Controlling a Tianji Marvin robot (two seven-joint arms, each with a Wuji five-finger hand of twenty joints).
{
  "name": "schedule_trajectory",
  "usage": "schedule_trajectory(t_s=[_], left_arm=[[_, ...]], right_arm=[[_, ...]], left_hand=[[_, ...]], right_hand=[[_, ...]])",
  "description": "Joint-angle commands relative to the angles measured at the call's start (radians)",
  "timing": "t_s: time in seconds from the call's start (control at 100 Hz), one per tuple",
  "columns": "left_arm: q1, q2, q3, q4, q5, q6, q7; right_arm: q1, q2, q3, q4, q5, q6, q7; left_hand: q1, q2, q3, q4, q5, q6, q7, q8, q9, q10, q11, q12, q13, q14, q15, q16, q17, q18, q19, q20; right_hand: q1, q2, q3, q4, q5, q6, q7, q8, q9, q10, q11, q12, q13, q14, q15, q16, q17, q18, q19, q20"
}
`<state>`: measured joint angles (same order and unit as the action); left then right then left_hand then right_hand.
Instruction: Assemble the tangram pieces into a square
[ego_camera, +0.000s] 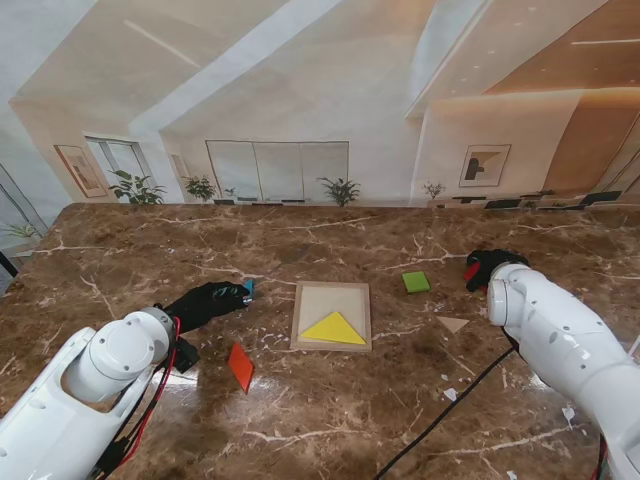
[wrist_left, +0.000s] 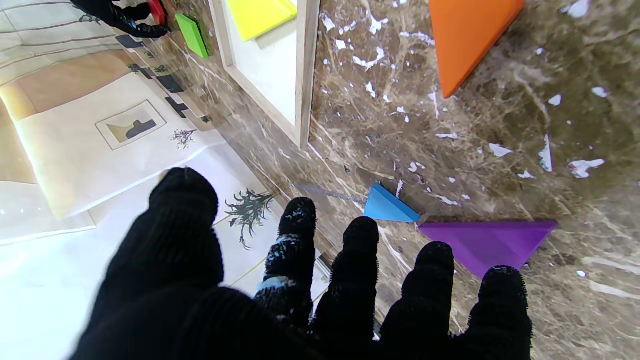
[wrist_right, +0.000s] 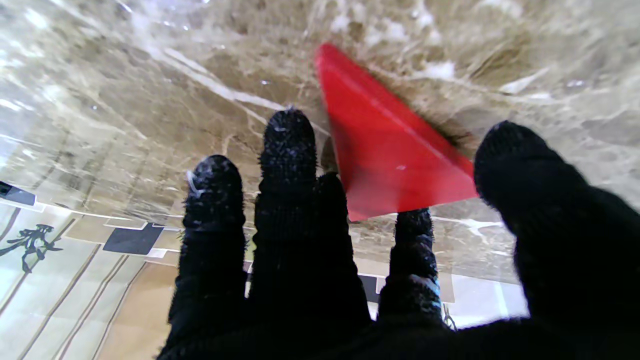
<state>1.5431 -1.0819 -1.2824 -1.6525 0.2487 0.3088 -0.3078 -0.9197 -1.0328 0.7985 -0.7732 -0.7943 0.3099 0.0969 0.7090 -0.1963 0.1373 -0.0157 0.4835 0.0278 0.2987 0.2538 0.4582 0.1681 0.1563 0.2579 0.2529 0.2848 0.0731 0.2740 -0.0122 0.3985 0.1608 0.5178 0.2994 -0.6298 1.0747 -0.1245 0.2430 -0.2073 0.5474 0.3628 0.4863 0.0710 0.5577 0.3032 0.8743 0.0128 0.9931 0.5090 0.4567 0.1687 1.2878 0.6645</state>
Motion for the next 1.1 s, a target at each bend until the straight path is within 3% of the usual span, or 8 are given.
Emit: schedule_trajectory(t_s=[0.0, 0.38, 0.59, 0.68, 0.75, 0.83, 1.09], left_arm=[[0.006, -0.001, 0.002, 0.002, -0.001, 0.0, 0.002], [0.017, -0.002, -0.009, -0.004, -0.004, -0.003, 0.006], [0.021, -0.003, -0.013, -0.005, -0.005, -0.004, 0.011], [0.023, -0.003, -0.014, -0.007, -0.005, -0.002, 0.012], [0.026, -0.003, -0.016, -0.009, -0.005, 0.001, 0.013], [0.028, -0.003, -0.019, -0.011, -0.004, 0.002, 0.014], [0.033, -0.004, -0.025, -0.015, -0.001, 0.007, 0.018]], right_arm=[[-0.039, -0.006, -0.015, 0.029, 0.011, 0.007, 0.034], [-0.065, -0.009, -0.033, 0.008, 0.009, 0.029, 0.029], [-0.064, -0.015, -0.047, 0.014, 0.024, 0.03, 0.021], [-0.064, -0.018, -0.048, 0.022, 0.031, 0.017, 0.006], [-0.064, -0.021, -0.051, 0.031, 0.035, 0.004, -0.01], [-0.064, -0.024, -0.053, 0.038, 0.04, -0.007, -0.021], [-0.06, -0.028, -0.058, 0.052, 0.054, -0.042, -0.036]], left_hand=[[0.022, 0.027, -0.025, 0.014, 0.014, -0.002, 0.002, -0.023, 0.021, 0.004, 0.006, -0.003, 0.008, -0.016, -0.015, -0.007, -0.005, -0.019, -0.024, 0.027], [0.024, 0.029, -0.027, 0.014, 0.02, 0.0, 0.002, -0.023, 0.023, 0.007, 0.007, -0.002, 0.008, -0.016, -0.015, -0.007, -0.004, -0.019, -0.024, 0.026], [0.026, 0.029, -0.029, 0.015, 0.023, 0.001, 0.002, -0.023, 0.024, 0.007, 0.007, -0.003, 0.009, -0.017, -0.015, -0.007, -0.005, -0.019, -0.024, 0.026], [0.026, 0.029, -0.029, 0.015, 0.025, 0.002, 0.002, -0.023, 0.023, 0.007, 0.007, -0.003, 0.008, -0.017, -0.016, -0.007, -0.005, -0.02, -0.024, 0.026], [0.026, 0.029, -0.03, 0.015, 0.026, 0.002, 0.002, -0.023, 0.024, 0.007, 0.007, -0.003, 0.008, -0.017, -0.016, -0.007, -0.005, -0.02, -0.024, 0.026], [0.026, 0.03, -0.03, 0.015, 0.027, 0.003, 0.002, -0.023, 0.023, 0.007, 0.007, -0.003, 0.008, -0.017, -0.016, -0.007, -0.006, -0.019, -0.024, 0.026], [0.026, 0.03, -0.032, 0.015, 0.039, 0.008, 0.002, -0.023, 0.026, 0.008, 0.008, -0.002, 0.008, -0.015, -0.016, -0.007, -0.006, -0.019, -0.024, 0.026]], right_hand=[[0.04, -0.048, 0.045, -0.002, 0.161, -0.063, 0.356, 0.09, 0.151, -0.064, 0.15, 0.065, 0.057, 0.008, 0.034, 0.006, 0.026, 0.028, 0.05, -0.006], [0.154, -0.252, 0.099, -0.033, 0.215, -0.135, 0.446, 0.138, 0.304, -0.085, 0.225, 0.098, 0.138, 0.021, 0.044, -0.009, 0.098, 0.087, 0.068, -0.011], [0.278, -0.366, 0.127, -0.042, 0.332, -0.124, 0.518, 0.187, 0.447, -0.088, 0.211, 0.095, 0.244, 0.035, -0.006, -0.023, 0.17, 0.153, 0.057, -0.01], [0.321, -0.401, 0.114, -0.126, 0.388, -0.106, 0.564, 0.224, 0.512, -0.088, 0.185, 0.08, 0.287, 0.036, -0.023, -0.019, 0.192, 0.164, 0.055, -0.006], [0.346, -0.427, 0.11, -0.173, 0.423, -0.098, 0.624, 0.173, 0.566, -0.091, 0.158, 0.078, 0.322, 0.034, -0.037, -0.015, 0.209, 0.169, 0.056, -0.002], [0.358, -0.446, 0.109, -0.195, 0.452, -0.091, 0.69, 0.157, 0.613, -0.097, 0.134, 0.074, 0.346, 0.035, -0.044, -0.025, 0.218, 0.17, 0.06, 0.002], [0.385, -0.486, 0.11, -0.219, 0.53, -0.076, 0.795, 0.198, 0.743, -0.11, 0.021, 0.026, 0.411, 0.031, -0.061, -0.04, 0.249, 0.173, 0.076, 0.013]])
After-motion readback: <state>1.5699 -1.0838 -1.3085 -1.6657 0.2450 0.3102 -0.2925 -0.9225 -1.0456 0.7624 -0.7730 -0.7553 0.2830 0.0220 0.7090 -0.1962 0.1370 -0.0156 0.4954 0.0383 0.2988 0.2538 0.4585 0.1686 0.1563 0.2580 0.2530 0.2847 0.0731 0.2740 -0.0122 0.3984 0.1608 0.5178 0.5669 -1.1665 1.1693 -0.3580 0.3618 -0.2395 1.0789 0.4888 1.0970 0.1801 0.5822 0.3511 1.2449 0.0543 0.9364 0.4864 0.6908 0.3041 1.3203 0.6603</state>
